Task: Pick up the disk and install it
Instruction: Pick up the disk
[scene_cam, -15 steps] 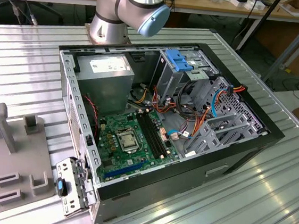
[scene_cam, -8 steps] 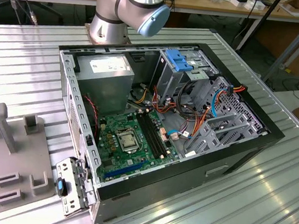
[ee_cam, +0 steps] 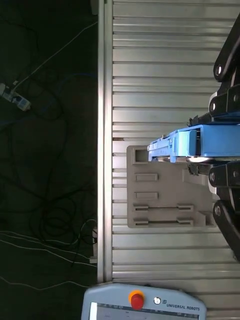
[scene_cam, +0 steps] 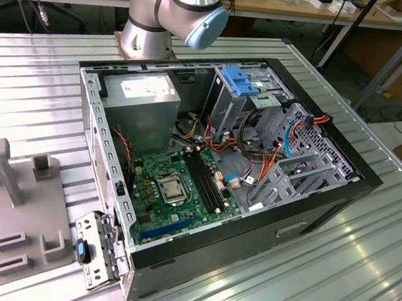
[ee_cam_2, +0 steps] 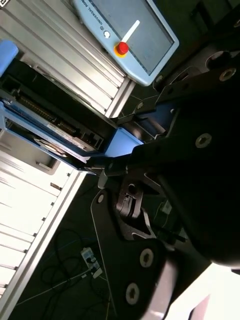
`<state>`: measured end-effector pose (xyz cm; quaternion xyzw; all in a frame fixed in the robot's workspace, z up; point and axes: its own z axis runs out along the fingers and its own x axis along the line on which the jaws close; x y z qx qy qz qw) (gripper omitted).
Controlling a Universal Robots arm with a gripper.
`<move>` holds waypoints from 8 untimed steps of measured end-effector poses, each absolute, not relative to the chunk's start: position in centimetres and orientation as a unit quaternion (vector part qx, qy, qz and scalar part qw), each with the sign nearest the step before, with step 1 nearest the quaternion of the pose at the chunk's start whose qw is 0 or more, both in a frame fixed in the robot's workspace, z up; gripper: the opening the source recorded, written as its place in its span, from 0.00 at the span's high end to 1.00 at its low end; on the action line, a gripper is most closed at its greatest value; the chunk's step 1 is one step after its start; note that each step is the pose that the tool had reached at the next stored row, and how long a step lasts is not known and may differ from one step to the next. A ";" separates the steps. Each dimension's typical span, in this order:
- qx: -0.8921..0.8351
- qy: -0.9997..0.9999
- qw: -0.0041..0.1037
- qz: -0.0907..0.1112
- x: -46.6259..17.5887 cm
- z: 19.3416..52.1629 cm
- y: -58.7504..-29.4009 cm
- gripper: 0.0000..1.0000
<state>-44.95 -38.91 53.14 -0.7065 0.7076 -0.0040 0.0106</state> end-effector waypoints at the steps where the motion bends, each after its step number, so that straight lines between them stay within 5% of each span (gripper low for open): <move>1: -0.707 0.708 0.011 -0.004 -45.0 53.2 -38.9 0.63; 8: -0.706 0.708 0.011 -0.004 -44.3 53.2 -38.9 0.63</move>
